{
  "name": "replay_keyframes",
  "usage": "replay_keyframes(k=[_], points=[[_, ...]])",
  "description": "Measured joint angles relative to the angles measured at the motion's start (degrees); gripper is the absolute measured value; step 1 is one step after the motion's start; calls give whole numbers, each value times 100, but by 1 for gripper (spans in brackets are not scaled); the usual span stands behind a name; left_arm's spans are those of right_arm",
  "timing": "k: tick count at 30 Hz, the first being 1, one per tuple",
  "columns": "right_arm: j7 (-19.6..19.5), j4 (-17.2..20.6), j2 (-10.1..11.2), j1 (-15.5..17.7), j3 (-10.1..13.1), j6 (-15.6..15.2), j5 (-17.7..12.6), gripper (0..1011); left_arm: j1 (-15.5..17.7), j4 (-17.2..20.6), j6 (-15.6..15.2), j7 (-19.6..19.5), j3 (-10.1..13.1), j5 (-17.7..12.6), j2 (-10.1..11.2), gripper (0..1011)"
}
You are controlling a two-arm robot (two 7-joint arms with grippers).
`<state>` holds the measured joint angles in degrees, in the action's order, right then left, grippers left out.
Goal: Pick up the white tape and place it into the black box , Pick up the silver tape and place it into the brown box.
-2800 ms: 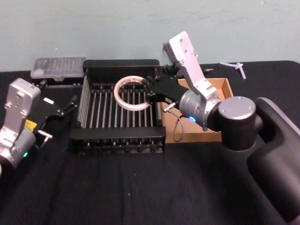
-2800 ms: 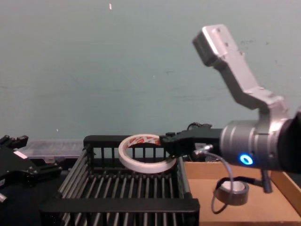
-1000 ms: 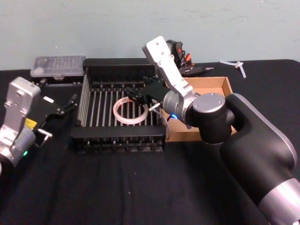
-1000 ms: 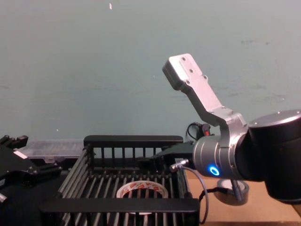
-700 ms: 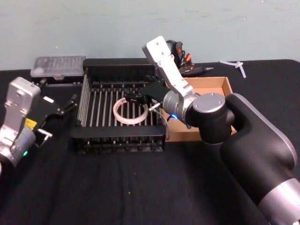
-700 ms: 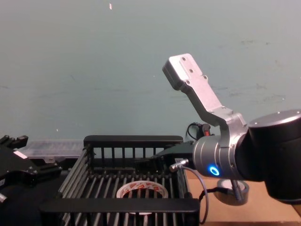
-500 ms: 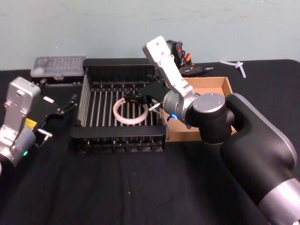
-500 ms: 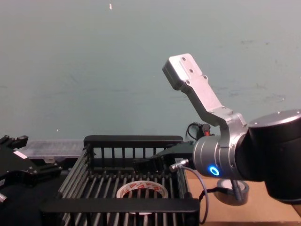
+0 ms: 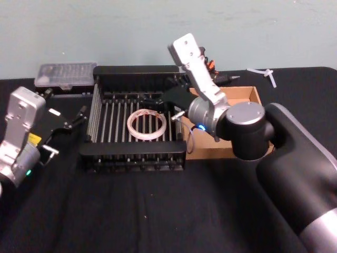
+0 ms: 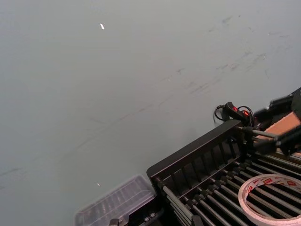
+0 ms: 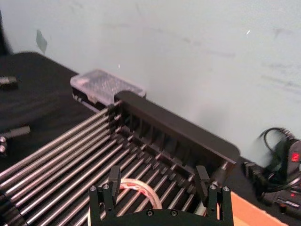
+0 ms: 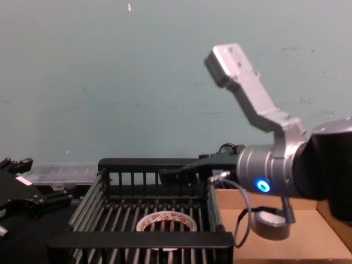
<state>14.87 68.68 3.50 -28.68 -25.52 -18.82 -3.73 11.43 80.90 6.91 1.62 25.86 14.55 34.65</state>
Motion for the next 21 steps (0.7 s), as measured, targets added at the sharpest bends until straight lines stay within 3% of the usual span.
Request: replay_keyframes(k=[8,13,21], points=[[74,662,190,281,257,8,-105,1002,0,0,0,0,0,0,0,1001],[-70,1086,345,571,511,186,-142,1002,0,0,0,0,0,0,0,1001],[-184,1418,567,913,857,353,-223,1002,0,0,0,0,0,0,0,1001]])
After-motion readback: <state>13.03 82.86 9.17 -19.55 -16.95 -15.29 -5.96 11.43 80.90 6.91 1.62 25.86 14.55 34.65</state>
